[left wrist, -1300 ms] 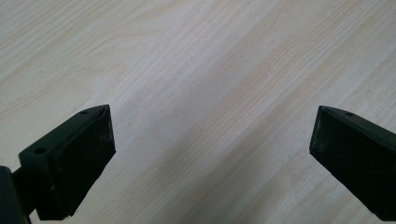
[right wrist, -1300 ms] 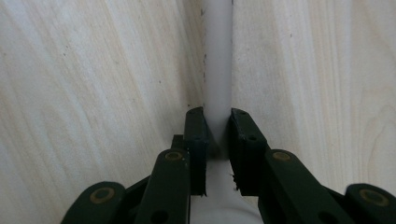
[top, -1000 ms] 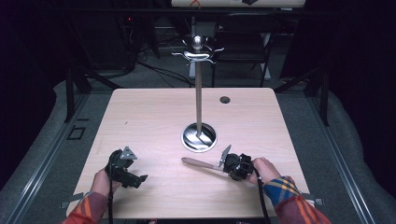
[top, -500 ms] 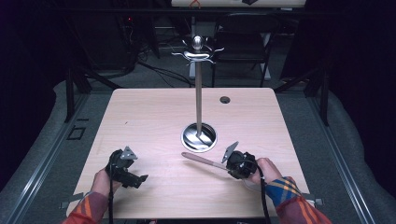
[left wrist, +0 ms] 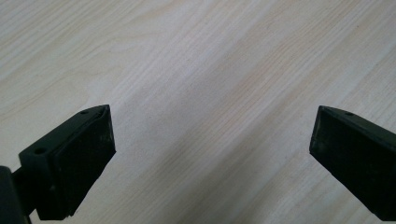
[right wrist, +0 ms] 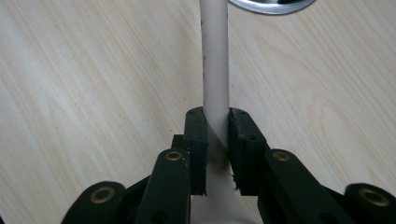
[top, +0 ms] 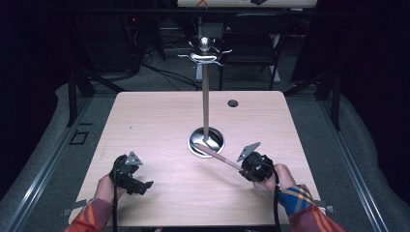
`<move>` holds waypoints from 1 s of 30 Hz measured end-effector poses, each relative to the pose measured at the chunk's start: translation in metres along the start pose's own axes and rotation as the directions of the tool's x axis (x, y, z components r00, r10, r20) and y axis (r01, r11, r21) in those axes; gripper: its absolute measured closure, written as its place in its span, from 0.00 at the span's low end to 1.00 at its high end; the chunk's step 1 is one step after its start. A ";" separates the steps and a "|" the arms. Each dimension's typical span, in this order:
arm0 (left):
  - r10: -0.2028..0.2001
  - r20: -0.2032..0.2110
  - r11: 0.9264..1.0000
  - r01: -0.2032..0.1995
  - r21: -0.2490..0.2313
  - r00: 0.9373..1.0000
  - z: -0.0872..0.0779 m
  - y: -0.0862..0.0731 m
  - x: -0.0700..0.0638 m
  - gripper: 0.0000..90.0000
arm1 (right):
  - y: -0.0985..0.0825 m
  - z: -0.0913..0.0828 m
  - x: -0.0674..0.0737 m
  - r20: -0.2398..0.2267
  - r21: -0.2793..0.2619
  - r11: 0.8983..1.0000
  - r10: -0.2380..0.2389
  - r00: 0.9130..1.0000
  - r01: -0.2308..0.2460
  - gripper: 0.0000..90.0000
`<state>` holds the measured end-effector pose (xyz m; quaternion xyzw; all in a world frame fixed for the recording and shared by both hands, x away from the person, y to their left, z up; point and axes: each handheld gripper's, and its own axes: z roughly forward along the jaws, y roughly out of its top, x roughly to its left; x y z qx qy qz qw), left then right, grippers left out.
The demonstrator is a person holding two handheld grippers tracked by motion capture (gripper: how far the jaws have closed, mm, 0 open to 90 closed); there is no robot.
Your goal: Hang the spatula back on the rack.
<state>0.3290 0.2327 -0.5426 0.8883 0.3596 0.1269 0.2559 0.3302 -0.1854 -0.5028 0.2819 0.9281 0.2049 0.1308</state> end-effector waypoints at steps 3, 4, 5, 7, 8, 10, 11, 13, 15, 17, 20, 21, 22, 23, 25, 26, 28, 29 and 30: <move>0.000 0.000 1.000 0.000 0.001 1.000 0.000 0.000 0.000 0.00 | -0.001 -0.002 -0.001 0.015 -0.019 1.000 0.025 1.000 -0.025 0.87; -0.003 -0.002 1.000 0.003 0.001 1.000 0.001 0.000 -0.001 0.00 | -0.001 -0.004 -0.003 0.022 -0.018 0.999 0.033 0.999 -0.032 0.87; -0.004 0.001 1.000 0.004 0.001 1.000 0.001 0.000 0.000 0.00 | -0.002 -0.006 -0.005 0.030 -0.029 0.998 0.051 0.998 -0.051 0.87; 0.000 0.001 1.000 0.000 -0.001 1.000 0.001 0.001 0.000 0.00 | -0.003 -0.008 -0.007 0.031 -0.046 0.996 0.078 0.996 -0.077 0.87; 0.002 -0.002 1.000 -0.002 0.000 1.000 0.002 0.002 -0.001 0.00 | -0.004 -0.010 -0.008 0.041 -0.055 0.995 0.090 0.995 -0.088 0.87; 0.003 0.001 1.000 -0.003 0.002 1.000 0.002 0.003 -0.002 0.00 | -0.004 -0.013 -0.009 0.050 -0.061 0.993 0.103 0.993 -0.100 0.87; 0.006 0.001 1.000 -0.006 0.003 1.000 0.002 0.003 -0.002 0.00 | -0.005 -0.014 -0.009 0.054 -0.069 0.992 0.110 0.992 -0.107 0.87; 0.007 0.002 1.000 -0.007 0.004 1.000 0.002 0.003 -0.001 0.00 | -0.005 -0.016 -0.009 0.069 -0.081 0.990 0.121 0.990 -0.115 0.87; 0.005 0.004 1.000 -0.005 0.001 1.000 0.002 0.003 -0.001 0.00 | -0.006 -0.018 -0.009 0.073 -0.096 0.987 0.135 0.988 -0.128 0.87; 0.008 0.000 1.000 -0.008 0.004 1.000 0.002 0.003 -0.001 0.00 | -0.006 -0.018 -0.010 0.081 -0.100 0.985 0.147 0.986 -0.139 0.87; 0.009 0.004 1.000 -0.009 0.000 1.000 0.002 0.004 -0.002 0.00 | -0.006 -0.017 -0.012 0.095 -0.094 0.984 0.162 0.982 -0.153 0.87; 0.009 0.004 1.000 -0.009 0.000 1.000 0.002 0.004 -0.002 0.00 | -0.006 -0.017 -0.012 0.095 -0.094 0.984 0.162 0.982 -0.153 0.87; 0.008 0.005 1.000 -0.008 0.000 1.000 0.002 0.004 -0.001 0.00 | -0.007 -0.017 -0.012 0.094 -0.096 0.983 0.165 0.982 -0.156 0.87; 0.008 0.001 1.000 -0.008 0.001 1.000 0.003 0.004 -0.001 0.00 | -0.007 -0.018 -0.012 0.103 -0.099 0.982 0.174 0.979 -0.164 0.87; 0.007 0.002 1.000 -0.007 0.002 1.000 0.003 0.004 -0.002 0.00 | -0.008 -0.020 -0.014 0.109 -0.110 0.978 0.191 0.976 -0.179 0.87; 0.010 0.002 1.000 -0.010 0.004 1.000 0.003 0.004 -0.001 0.00 | -0.008 -0.021 -0.015 0.113 -0.121 0.974 0.203 0.973 -0.189 0.87; 0.007 0.004 1.000 -0.007 -0.001 1.000 0.003 0.004 -0.002 0.00 | -0.009 -0.026 -0.017 0.125 -0.147 0.968 0.220 0.967 -0.202 0.87; 0.007 0.002 1.000 -0.007 0.002 1.000 0.003 0.004 -0.002 0.00 | -0.009 -0.026 -0.017 0.125 -0.147 0.968 0.220 0.967 -0.202 0.87; 0.006 0.001 1.000 -0.006 0.003 1.000 0.003 0.004 -0.002 0.00 | -0.009 -0.026 -0.017 0.126 -0.153 0.966 0.226 0.966 -0.207 0.87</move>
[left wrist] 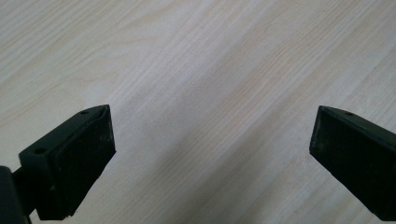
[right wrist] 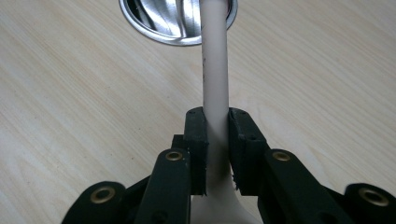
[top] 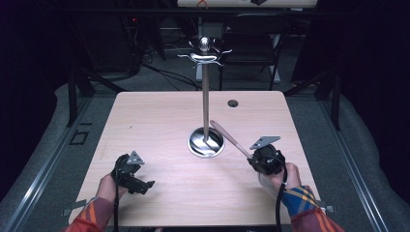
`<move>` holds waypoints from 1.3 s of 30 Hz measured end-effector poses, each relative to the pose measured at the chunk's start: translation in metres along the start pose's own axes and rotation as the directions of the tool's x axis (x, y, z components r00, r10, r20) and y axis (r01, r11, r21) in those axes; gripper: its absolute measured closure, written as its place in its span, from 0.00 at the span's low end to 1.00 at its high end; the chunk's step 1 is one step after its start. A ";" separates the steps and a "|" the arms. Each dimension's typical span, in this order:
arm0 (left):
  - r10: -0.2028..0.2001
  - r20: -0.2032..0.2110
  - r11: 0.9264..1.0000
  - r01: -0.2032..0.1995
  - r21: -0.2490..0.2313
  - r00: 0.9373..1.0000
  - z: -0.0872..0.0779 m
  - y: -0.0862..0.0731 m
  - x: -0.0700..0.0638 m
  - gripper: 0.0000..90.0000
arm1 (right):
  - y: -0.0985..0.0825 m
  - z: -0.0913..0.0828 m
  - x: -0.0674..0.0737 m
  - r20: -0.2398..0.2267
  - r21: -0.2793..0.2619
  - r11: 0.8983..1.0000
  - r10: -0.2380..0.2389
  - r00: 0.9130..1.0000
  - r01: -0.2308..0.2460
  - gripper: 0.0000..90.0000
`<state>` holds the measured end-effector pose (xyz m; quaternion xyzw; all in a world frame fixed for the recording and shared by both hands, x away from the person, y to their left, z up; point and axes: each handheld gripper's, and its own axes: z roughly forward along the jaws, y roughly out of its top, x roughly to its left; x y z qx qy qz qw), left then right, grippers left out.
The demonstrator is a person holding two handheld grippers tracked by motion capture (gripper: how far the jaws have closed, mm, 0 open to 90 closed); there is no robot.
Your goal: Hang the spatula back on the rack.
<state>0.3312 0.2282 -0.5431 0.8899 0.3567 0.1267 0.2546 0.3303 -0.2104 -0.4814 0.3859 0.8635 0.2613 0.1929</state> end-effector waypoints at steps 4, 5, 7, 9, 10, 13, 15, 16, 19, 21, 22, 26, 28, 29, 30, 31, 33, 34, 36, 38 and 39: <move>0.008 0.003 1.000 -0.008 0.005 1.000 0.000 0.001 0.000 0.00 | 0.001 -0.004 0.000 0.017 -0.027 1.000 0.011 1.000 -0.011 0.87; 0.008 0.003 1.000 -0.008 0.005 1.000 0.000 0.001 0.000 0.00 | 0.001 -0.004 0.000 0.017 -0.027 1.000 0.011 1.000 -0.011 0.87; 0.008 0.002 1.000 -0.008 0.004 1.000 0.000 0.000 0.000 0.00 | 0.001 -0.006 -0.001 0.020 -0.040 0.999 0.022 1.000 -0.021 0.87; 0.005 0.002 1.000 -0.005 0.003 1.000 0.000 0.000 0.000 0.00 | 0.001 -0.009 -0.001 0.024 -0.053 0.998 0.030 0.999 -0.029 0.87; 0.006 0.002 1.000 -0.006 0.004 1.000 0.000 0.001 0.000 0.00 | 0.001 -0.009 -0.002 0.026 -0.058 0.998 0.035 0.999 -0.033 0.87; 0.008 0.005 1.000 -0.008 0.005 1.000 0.000 0.001 0.000 0.00 | 0.002 -0.013 -0.003 0.031 -0.079 0.996 0.047 0.998 -0.044 0.87; 0.008 0.005 1.000 -0.008 0.005 1.000 0.001 0.001 0.000 0.00 | 0.001 -0.014 -0.004 0.029 -0.093 0.994 0.056 0.998 -0.053 0.87; 0.009 0.002 1.000 -0.009 0.008 1.000 0.001 0.001 0.000 0.00 | 0.002 -0.015 -0.004 0.025 -0.096 0.994 0.054 0.998 -0.051 0.87; 0.009 0.002 1.000 -0.009 0.009 1.000 0.001 0.001 0.000 0.00 | 0.002 -0.016 -0.004 0.029 -0.099 0.994 0.056 0.998 -0.053 0.87; 0.007 0.003 1.000 -0.007 0.009 1.000 0.001 0.001 0.000 0.00 | 0.003 -0.017 -0.004 0.033 -0.107 0.993 0.054 0.998 -0.050 0.87; 0.008 0.003 1.000 -0.008 0.009 1.000 0.001 0.001 0.000 0.00 | 0.003 -0.019 -0.004 0.035 -0.114 0.992 0.057 0.998 -0.053 0.87; 0.008 0.003 1.000 -0.008 0.008 1.000 0.001 0.001 -0.001 0.00 | 0.004 -0.023 -0.006 0.037 -0.120 0.992 0.055 0.998 -0.050 0.87; 0.006 0.005 1.000 -0.006 0.008 1.000 0.001 0.001 -0.001 0.00 | 0.005 -0.026 -0.006 0.035 -0.137 0.989 0.059 0.998 -0.053 0.87; 0.009 0.004 1.000 -0.009 0.008 1.000 0.001 0.001 -0.001 0.00 | 0.005 -0.026 -0.006 0.035 -0.137 0.989 0.059 0.998 -0.053 0.87; 0.007 0.005 1.000 -0.007 0.006 1.000 0.002 0.001 -0.001 0.00 | 0.006 -0.028 -0.007 0.037 -0.140 0.989 0.059 0.998 -0.053 0.87; 0.008 0.005 1.000 -0.008 0.006 1.000 0.002 0.001 -0.001 0.00 | 0.006 -0.028 -0.007 0.037 -0.140 0.989 0.059 0.998 -0.053 0.87; 0.009 0.005 1.000 -0.009 0.006 1.000 0.002 0.001 -0.001 0.00 | 0.007 -0.030 -0.006 0.045 -0.147 0.988 0.059 0.997 -0.052 0.87; 0.009 0.005 1.000 -0.009 0.006 1.000 0.002 0.002 -0.001 0.00 | 0.008 -0.031 -0.006 0.047 -0.159 0.986 0.058 0.997 -0.050 0.87; 0.012 0.005 1.000 -0.012 0.009 1.000 0.002 0.002 -0.001 0.00 | 0.008 -0.032 -0.006 0.044 -0.166 0.985 0.062 0.997 -0.054 0.87; 0.012 0.004 1.000 -0.012 0.010 1.000 0.002 0.001 -0.001 0.00 | 0.010 -0.036 -0.006 0.052 -0.177 0.983 0.061 0.997 -0.051 0.87; 0.010 0.004 1.000 -0.010 0.010 1.000 0.002 0.001 -0.001 0.00 | 0.010 -0.036 -0.006 0.052 -0.177 0.983 0.061 0.997 -0.051 0.87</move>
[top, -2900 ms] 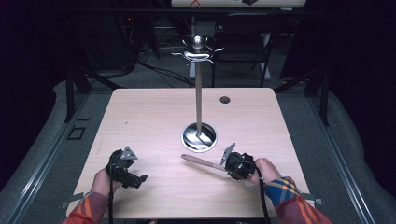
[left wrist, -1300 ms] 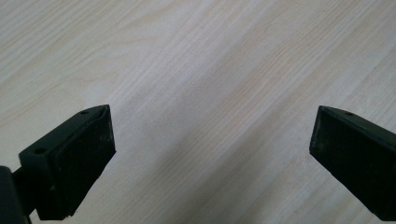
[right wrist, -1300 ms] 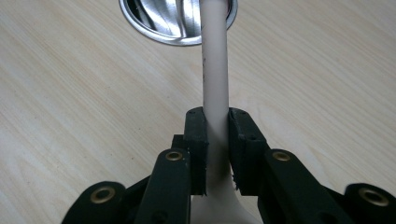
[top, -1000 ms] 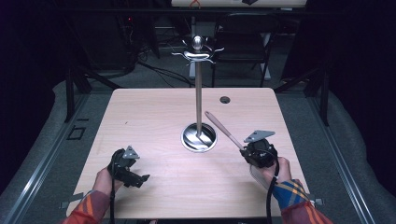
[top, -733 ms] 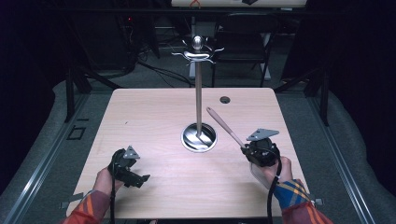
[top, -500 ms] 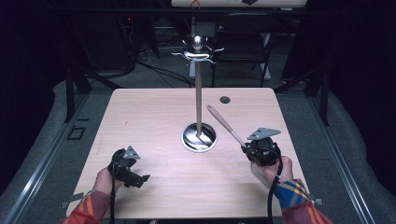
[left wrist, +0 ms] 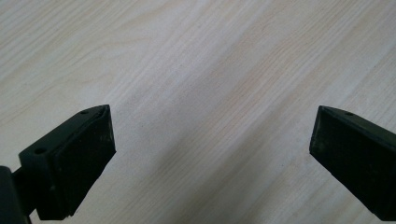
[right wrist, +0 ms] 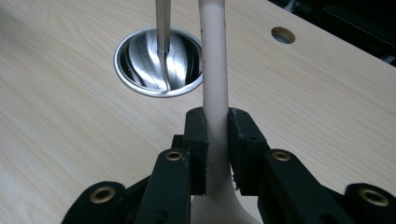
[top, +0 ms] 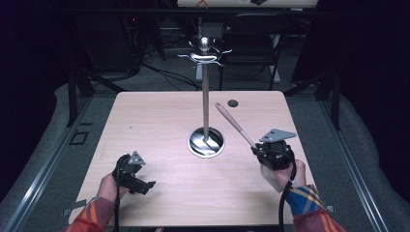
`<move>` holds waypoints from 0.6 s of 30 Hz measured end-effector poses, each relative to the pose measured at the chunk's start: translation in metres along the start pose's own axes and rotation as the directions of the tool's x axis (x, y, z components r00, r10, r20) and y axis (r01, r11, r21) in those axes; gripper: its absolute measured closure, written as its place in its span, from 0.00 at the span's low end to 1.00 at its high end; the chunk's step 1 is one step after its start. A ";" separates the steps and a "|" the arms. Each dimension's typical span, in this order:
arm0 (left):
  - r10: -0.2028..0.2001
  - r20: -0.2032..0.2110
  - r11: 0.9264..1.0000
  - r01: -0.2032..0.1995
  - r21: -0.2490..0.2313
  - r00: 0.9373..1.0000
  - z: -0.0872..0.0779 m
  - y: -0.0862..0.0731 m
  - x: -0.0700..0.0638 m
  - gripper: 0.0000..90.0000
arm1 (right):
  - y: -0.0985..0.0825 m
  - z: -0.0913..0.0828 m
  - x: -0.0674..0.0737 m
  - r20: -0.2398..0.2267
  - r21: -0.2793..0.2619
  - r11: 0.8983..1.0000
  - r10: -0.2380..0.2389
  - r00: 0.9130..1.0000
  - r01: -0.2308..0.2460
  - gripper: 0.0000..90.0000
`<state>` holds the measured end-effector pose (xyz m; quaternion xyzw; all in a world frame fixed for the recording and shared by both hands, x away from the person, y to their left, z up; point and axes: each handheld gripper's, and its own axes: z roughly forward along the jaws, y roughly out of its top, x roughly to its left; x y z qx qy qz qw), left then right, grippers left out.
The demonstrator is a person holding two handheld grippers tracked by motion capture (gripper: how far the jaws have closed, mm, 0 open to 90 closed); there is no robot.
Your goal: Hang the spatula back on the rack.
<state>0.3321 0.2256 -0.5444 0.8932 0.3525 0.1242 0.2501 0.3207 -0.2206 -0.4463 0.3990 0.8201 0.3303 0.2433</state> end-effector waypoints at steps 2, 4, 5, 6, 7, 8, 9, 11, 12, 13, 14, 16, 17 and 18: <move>-0.002 0.001 1.000 0.002 0.003 1.000 0.000 0.000 0.000 0.00 | 0.002 -0.003 0.000 0.001 -0.013 1.000 0.003 1.000 -0.003 0.87; -0.002 0.004 1.000 0.002 0.002 1.000 0.001 0.000 0.000 0.00 | 0.003 -0.003 0.000 0.006 -0.016 1.000 0.002 1.000 -0.002 0.87; -0.002 0.000 1.000 0.002 0.003 1.000 0.000 0.000 0.000 0.00 | 0.004 -0.005 0.000 0.007 -0.028 1.000 0.006 1.000 -0.006 0.87; -0.002 0.001 1.000 0.002 0.002 1.000 0.000 0.000 0.000 0.00 | 0.004 -0.005 0.000 0.007 -0.028 1.000 0.006 1.000 -0.006 0.87; -0.001 0.000 1.000 0.001 0.003 1.000 0.000 0.000 0.000 0.00 | 0.005 -0.006 0.000 0.005 -0.028 1.000 -0.003 1.000 0.003 0.87; -0.001 0.000 1.000 0.001 0.003 1.000 0.000 0.000 0.000 0.00 | 0.006 -0.007 0.000 0.009 -0.035 0.999 0.001 1.000 0.000 0.87; -0.002 0.000 1.000 0.002 0.003 1.000 0.000 0.000 0.000 0.00 | 0.007 -0.008 0.001 0.007 -0.039 0.999 0.004 1.000 -0.003 0.87; 0.000 -0.001 1.000 0.000 0.002 1.000 0.000 0.000 0.000 0.00 | 0.009 -0.010 0.001 0.009 -0.050 0.999 0.004 1.000 -0.004 0.87; -0.002 -0.001 1.000 0.002 0.002 1.000 0.001 0.000 0.000 0.00 | 0.010 -0.011 0.001 0.011 -0.053 0.999 0.004 1.000 -0.003 0.87; -0.002 -0.001 1.000 0.002 0.004 1.000 0.001 0.000 0.000 0.00 | 0.011 -0.012 0.001 0.011 -0.059 0.998 0.003 1.000 -0.003 0.87; -0.003 -0.001 1.000 0.003 0.004 1.000 0.001 0.000 0.000 0.00 | 0.012 -0.013 0.001 0.015 -0.063 0.998 0.003 1.000 -0.002 0.87; -0.004 0.003 1.000 0.004 0.002 1.000 0.001 0.000 0.000 0.00 | 0.014 -0.015 0.001 0.013 -0.073 0.997 0.003 1.000 -0.002 0.87; -0.004 0.003 1.000 0.004 0.003 1.000 0.001 0.000 0.000 0.00 | 0.015 -0.015 0.001 0.016 -0.078 0.997 0.003 1.000 -0.002 0.87; -0.002 0.003 1.000 0.002 0.004 1.000 0.001 0.000 0.000 0.00 | 0.016 -0.016 0.001 0.017 -0.084 0.996 0.003 1.000 -0.002 0.87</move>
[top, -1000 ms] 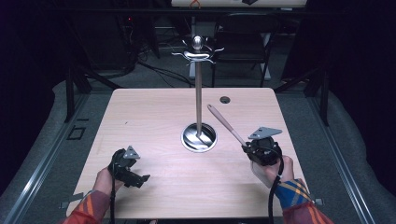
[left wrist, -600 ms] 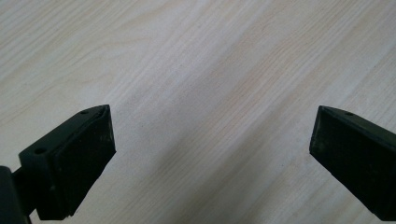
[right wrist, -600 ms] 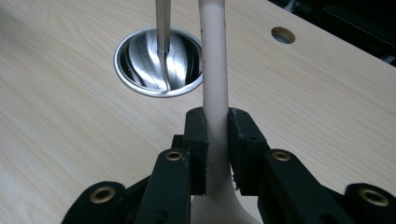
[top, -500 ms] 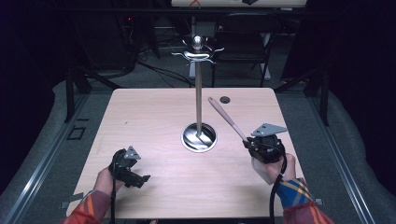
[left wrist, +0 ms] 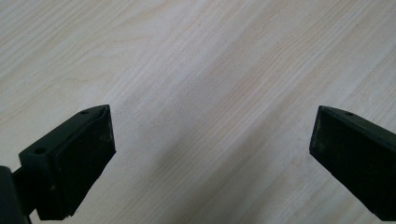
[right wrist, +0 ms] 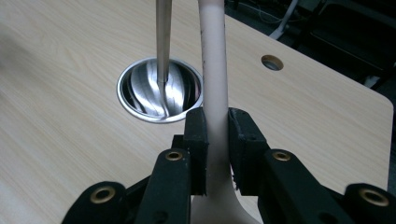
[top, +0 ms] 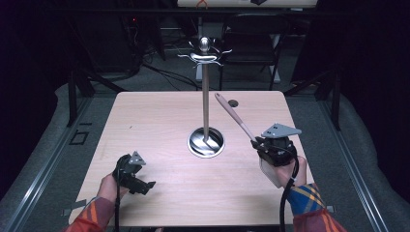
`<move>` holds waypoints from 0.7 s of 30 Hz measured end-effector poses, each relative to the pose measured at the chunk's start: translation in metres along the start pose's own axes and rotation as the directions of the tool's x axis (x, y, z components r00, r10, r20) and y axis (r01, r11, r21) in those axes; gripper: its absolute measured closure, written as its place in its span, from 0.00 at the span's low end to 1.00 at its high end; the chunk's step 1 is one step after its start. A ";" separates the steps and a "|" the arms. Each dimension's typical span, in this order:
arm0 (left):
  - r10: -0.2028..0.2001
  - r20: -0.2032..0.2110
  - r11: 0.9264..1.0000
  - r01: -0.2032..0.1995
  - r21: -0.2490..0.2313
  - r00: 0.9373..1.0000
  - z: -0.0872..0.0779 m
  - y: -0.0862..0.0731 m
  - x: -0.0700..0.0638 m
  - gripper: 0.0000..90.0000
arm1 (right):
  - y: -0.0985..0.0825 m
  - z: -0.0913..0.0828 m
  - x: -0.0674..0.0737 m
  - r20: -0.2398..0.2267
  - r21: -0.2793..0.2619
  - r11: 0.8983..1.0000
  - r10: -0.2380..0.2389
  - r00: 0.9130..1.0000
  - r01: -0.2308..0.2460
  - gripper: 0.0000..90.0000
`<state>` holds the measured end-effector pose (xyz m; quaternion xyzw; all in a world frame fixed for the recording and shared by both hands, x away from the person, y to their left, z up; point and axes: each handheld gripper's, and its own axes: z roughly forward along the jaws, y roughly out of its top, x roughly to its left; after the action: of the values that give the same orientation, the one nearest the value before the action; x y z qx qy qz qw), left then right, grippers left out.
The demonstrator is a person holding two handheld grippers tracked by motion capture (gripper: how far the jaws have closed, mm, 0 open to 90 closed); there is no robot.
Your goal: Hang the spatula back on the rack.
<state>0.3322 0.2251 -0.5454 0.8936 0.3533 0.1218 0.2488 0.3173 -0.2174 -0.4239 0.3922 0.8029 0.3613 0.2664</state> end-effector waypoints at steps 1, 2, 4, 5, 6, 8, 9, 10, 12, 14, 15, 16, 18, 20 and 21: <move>0.001 0.000 1.000 -0.001 0.001 1.000 0.000 0.000 0.000 0.00 | 0.002 -0.001 0.001 0.001 -0.006 1.000 0.003 1.000 -0.003 0.87; 0.002 -0.001 1.000 -0.002 0.001 1.000 0.000 0.000 0.000 0.00 | 0.002 -0.001 0.001 0.001 -0.006 1.000 0.003 1.000 -0.003 0.87; 0.002 -0.002 1.000 -0.002 0.002 1.000 0.000 0.000 0.000 0.00 | 0.004 -0.002 0.001 0.002 -0.010 1.000 0.002 1.000 -0.002 0.87; 0.003 -0.004 1.000 -0.003 0.005 1.000 0.000 0.000 0.000 0.00 | 0.004 -0.002 0.001 -0.003 -0.013 1.000 0.003 1.000 -0.003 0.87; 0.003 -0.004 1.000 -0.003 0.005 1.000 0.000 0.000 0.000 0.00 | 0.005 -0.002 0.002 0.008 -0.015 1.000 -0.001 1.000 0.001 0.87; 0.003 -0.003 1.000 -0.003 0.004 1.000 0.000 0.000 0.000 0.00 | 0.006 -0.003 0.002 0.008 -0.011 1.000 -0.002 1.000 0.002 0.87; 0.004 -0.004 1.000 -0.004 0.005 1.000 0.000 0.000 0.000 0.00 | 0.006 -0.003 0.002 0.009 -0.021 1.000 0.006 1.000 -0.006 0.87; 0.003 -0.003 1.000 -0.003 0.005 1.000 0.000 0.000 0.000 0.00 | 0.007 -0.003 0.001 0.008 -0.019 1.000 0.004 1.000 -0.004 0.87; 0.003 -0.004 1.000 -0.003 0.005 1.000 0.000 0.000 0.000 0.00 | 0.007 -0.004 0.001 0.011 -0.025 1.000 0.007 1.000 -0.006 0.87; 0.007 -0.002 1.000 -0.007 0.005 1.000 0.001 0.001 0.000 0.00 | 0.008 -0.005 0.001 0.015 -0.030 1.000 0.006 1.000 -0.006 0.87; 0.005 -0.004 1.000 -0.005 0.005 1.000 0.001 0.001 -0.001 0.00 | 0.009 -0.006 0.001 0.018 -0.034 0.999 0.009 1.000 -0.009 0.87; 0.007 -0.004 1.000 -0.007 0.006 1.000 0.001 0.001 -0.001 0.00 | 0.009 -0.006 0.001 0.018 -0.034 0.999 0.009 1.000 -0.009 0.87; 0.013 -0.004 1.000 -0.013 0.011 1.000 0.002 0.002 -0.001 0.00 | 0.011 -0.008 0.000 0.027 -0.040 0.999 0.009 1.000 -0.008 0.87; 0.011 -0.004 1.000 -0.011 0.014 1.000 0.002 0.001 -0.001 0.00 | 0.013 -0.010 -0.001 0.032 -0.054 0.998 0.017 0.999 -0.015 0.87; 0.009 -0.004 1.000 -0.009 0.013 1.000 0.002 0.001 -0.001 0.00 | 0.014 -0.011 -0.001 0.035 -0.060 0.998 0.018 0.999 -0.016 0.87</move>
<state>0.3329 0.2230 -0.5463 0.8964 0.3507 0.1222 0.2418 0.3162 -0.2166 -0.4063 0.3970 0.7836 0.3804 0.2893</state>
